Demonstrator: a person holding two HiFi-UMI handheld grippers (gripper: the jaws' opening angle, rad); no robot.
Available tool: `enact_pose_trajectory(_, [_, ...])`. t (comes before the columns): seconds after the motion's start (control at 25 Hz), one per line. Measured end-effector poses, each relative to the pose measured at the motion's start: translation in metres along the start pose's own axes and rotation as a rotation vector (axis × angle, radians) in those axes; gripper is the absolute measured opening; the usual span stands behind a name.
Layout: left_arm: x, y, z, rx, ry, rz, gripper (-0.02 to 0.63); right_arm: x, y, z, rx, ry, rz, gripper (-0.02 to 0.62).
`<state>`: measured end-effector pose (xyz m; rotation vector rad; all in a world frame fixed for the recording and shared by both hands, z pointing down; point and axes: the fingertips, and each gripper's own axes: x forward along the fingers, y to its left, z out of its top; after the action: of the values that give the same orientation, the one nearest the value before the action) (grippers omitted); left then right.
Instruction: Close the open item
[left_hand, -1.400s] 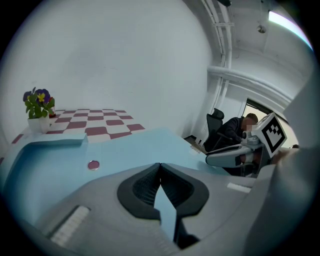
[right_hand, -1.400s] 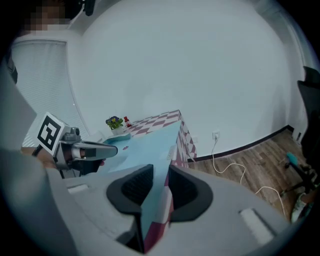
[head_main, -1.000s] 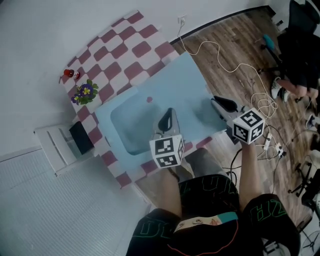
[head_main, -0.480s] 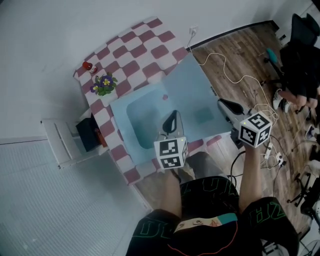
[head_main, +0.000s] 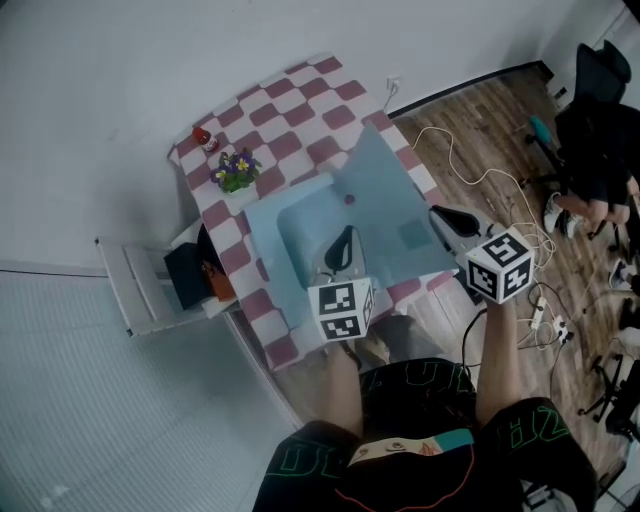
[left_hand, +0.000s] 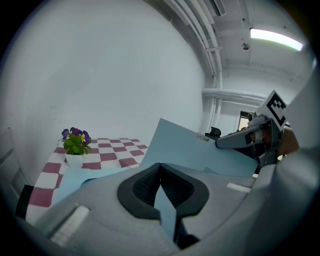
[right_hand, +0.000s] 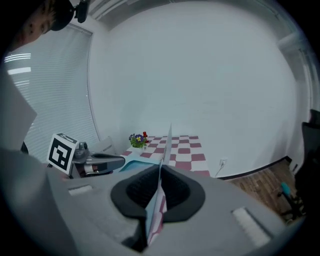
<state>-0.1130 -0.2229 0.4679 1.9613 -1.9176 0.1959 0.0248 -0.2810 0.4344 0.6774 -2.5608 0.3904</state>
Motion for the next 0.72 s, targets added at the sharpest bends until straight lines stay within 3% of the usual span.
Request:
enact_pose_trajectory(0.48, [-0.057,0.044,0.020,-0.001,-0.078,0.026,0.009,0.021,0.090,0.022,-0.125,0.080,-0.036,0.023])
enact_pose_trajectory(0.72, [-0.098,0.071,0.031,0.022,-0.121,0.045,0.009,0.038,0.138,0.026,-0.151,0.109,-0.105,0.025])
